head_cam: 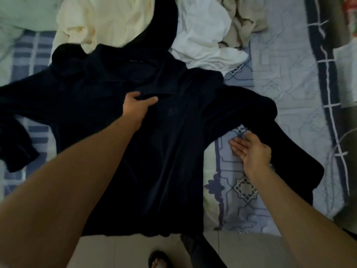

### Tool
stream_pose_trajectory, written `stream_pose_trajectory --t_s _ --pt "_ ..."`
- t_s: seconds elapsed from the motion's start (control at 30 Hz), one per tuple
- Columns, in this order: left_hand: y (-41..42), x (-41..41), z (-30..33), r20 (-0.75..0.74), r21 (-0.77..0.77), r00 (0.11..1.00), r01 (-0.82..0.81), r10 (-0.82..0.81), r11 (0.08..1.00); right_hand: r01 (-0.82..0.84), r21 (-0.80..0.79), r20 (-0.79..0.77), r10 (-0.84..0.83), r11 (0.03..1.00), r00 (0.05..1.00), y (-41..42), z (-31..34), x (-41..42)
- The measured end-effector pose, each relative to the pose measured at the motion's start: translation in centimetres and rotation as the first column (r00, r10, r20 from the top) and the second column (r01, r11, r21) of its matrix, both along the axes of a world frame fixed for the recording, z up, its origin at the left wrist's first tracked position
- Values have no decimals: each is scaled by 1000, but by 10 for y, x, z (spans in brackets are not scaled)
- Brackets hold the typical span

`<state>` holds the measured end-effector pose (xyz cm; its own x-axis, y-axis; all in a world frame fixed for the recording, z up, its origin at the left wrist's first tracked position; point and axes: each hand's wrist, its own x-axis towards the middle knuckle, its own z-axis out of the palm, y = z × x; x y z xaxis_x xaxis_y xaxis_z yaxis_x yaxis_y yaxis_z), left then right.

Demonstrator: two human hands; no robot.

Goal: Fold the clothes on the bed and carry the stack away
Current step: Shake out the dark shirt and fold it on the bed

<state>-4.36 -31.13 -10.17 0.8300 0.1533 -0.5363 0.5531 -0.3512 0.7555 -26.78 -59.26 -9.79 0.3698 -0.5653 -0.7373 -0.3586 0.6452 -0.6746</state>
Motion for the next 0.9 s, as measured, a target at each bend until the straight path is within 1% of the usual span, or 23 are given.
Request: stream_pose_trajectory --t_s 0.1,0.17,0.23,0.3,0.37,0.43,0.5,0.57,0.6,0.63,0.67,0.7,0.73,0.77,0.8,0.83,0.87,0.9 --pt "-24 47 -1 22 154 984 172 -178 973 3 63 61 -7 998 998 -17 -3 14" --pt "-33 69 -2 46 204 967 235 -249 950 -19 65 84 13 998 996 -27 -3 23" --pt "-35 86 0 128 255 960 210 -248 944 -2 36 78 -1 999 997 -38 -1 29" --pt "-33 97 3 195 330 949 173 -246 928 69 -2 50 -69 998 996 -51 3 31" --pt "-32 100 4 187 380 941 195 -282 904 108 -29 4 -108 994 994 -63 5 27" --pt "-36 102 1 165 362 935 240 -315 901 59 -11 -45 -59 998 997 -71 8 17" --pt "-41 105 0 161 337 926 273 -341 901 -24 45 -92 28 999 995 -74 13 2" --pt "-45 114 -2 179 370 905 301 -386 879 -60 100 -117 71 993 991 -76 19 -18" --pt "-46 120 -3 198 390 901 288 -385 875 -63 93 -137 75 994 988 -76 23 -29" --pt "-49 127 -3 224 401 903 257 -366 879 -50 44 -162 57 998 985 -77 25 -42" --pt "-52 136 -4 251 403 907 219 -337 889 -17 -47 -182 8 999 983 -76 27 -55" --pt "-56 145 -4 269 407 911 188 -313 894 19 -181 -203 -56 983 978 -78 28 -70" --pt "-59 151 -5 267 419 914 174 -304 891 31 -334 -227 -112 942 967 -79 28 -84" --pt "-60 156 -7 252 441 916 178 -312 880 23 -481 -259 -168 876 951 -81 27 -97" --pt "-62 157 -9 235 457 916 192 -326 868 16 -591 -287 -229 806 930 -83 26 -108" --pt "-63 155 -9 228 467 911 207 -343 860 -5 -670 -317 -281 742 906 -86 25 -118" --pt "-67 150 -8 235 475 906 211 -354 855 -42 -716 -350 -307 697 885 -90 22 -127" --pt "-72 141 -3 260 489 898 195 -355 850 -99 -730 -399 -304 676 865 -93 20 -133"
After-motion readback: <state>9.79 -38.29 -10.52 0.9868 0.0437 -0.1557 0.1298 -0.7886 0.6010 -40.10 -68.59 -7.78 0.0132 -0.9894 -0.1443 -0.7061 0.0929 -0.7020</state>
